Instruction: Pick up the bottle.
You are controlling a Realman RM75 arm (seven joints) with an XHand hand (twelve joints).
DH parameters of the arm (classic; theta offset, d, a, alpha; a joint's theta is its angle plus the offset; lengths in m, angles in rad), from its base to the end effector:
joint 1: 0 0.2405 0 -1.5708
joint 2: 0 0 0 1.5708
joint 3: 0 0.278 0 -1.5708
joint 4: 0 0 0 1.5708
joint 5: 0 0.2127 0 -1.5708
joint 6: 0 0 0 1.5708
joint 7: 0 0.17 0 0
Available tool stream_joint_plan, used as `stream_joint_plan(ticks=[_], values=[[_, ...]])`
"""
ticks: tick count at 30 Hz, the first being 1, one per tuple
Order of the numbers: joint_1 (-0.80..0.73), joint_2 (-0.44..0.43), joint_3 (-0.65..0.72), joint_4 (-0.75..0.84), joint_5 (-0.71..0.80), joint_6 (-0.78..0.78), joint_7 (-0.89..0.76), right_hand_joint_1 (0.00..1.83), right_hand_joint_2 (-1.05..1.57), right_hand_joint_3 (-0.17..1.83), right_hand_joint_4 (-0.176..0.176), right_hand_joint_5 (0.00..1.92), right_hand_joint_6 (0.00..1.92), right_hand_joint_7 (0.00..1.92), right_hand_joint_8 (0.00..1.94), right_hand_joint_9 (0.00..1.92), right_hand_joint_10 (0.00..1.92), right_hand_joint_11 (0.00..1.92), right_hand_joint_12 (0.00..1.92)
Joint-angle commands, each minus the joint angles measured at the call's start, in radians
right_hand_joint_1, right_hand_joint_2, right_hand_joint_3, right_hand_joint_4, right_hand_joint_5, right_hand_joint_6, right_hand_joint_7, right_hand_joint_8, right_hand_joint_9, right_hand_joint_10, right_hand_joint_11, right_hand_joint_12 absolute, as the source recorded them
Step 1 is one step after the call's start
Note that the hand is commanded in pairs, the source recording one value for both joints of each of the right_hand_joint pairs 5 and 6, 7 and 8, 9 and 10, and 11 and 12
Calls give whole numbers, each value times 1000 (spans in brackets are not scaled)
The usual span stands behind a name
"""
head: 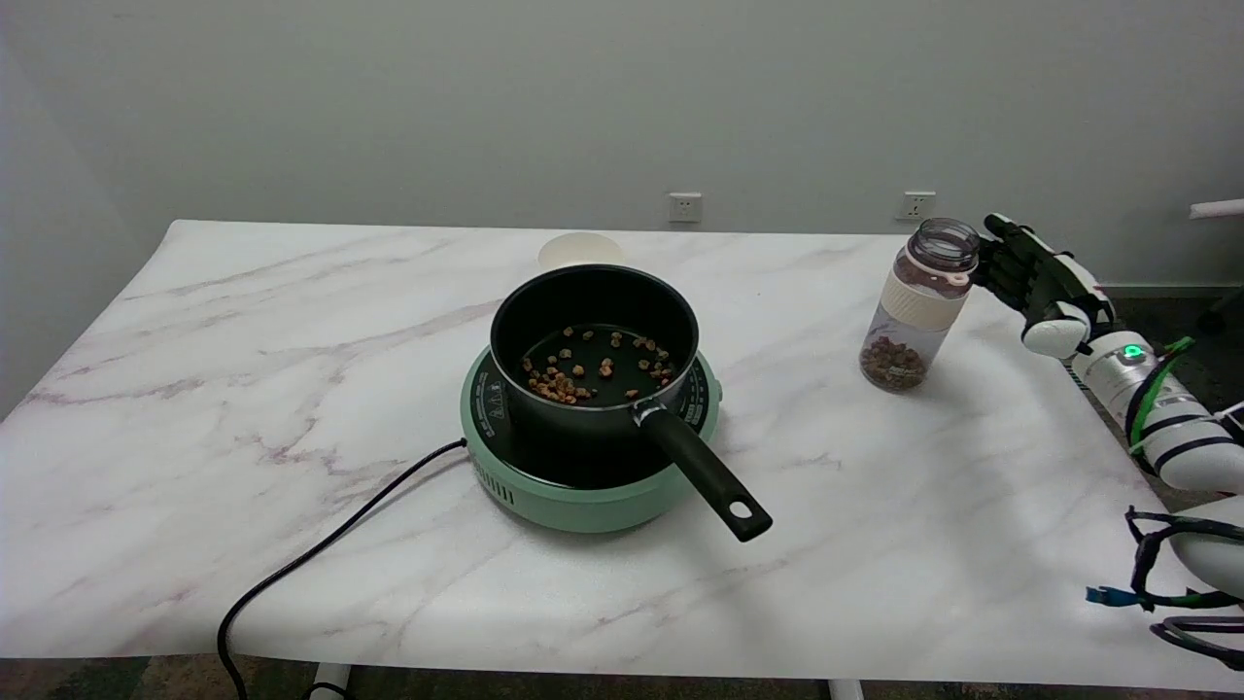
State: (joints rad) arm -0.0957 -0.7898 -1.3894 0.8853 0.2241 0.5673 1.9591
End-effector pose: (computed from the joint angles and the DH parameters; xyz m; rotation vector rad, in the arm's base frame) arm -0.2820 -0.2973 0.6031 1.0713 -0.8370 1.1792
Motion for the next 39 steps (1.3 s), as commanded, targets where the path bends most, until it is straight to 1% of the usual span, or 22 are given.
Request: stream_joint_plan(ticks=[1, 8, 19, 25, 39], values=[[137, -36, -139, 12, -6, -24, -18, 1109, -1047, 957, 0, 135, 135, 282, 282, 306, 306, 333, 333], [166, -54, -173, -3, -5, -10, -13, 1111, -1047, 956, 0, 141, 141, 292, 292, 317, 317, 344, 344], [147, -71, -177, -28, 0, 4, -6, 1110, -1047, 967, 0, 159, 159, 302, 302, 325, 325, 352, 352], [146, -96, -177, -35, 0, 5, -6, 1110, -1047, 969, 0, 162, 162, 305, 305, 329, 329, 357, 357], [143, -98, -165, -61, 3, 33, -6, 1114, -1047, 963, 0, 170, 170, 309, 309, 333, 333, 365, 365]])
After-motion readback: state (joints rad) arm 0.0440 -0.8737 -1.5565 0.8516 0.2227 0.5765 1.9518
